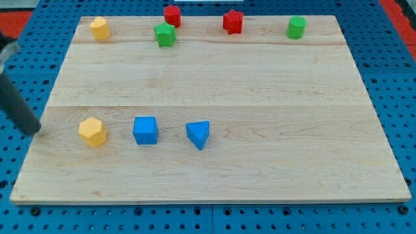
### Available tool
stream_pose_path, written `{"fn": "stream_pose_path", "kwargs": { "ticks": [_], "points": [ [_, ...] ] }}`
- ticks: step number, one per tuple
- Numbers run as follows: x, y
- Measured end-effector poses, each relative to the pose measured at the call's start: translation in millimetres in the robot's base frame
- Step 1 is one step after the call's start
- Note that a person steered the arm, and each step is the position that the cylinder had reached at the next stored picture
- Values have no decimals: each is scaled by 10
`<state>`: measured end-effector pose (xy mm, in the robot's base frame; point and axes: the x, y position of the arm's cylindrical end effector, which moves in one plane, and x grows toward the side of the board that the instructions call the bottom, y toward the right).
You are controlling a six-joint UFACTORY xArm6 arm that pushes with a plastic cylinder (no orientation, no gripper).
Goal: Push the yellow hexagon a bit up
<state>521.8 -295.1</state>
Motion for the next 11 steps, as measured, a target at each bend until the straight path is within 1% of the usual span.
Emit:
{"fn": "stream_pose_path", "kwargs": {
  "ticks": [1,2,4,5,8,10,11],
  "points": [
    [427,304],
    [406,741],
    [363,896],
    [205,901],
    [-398,1168],
    [-918,1434],
    [-993,1561]
  ]
}}
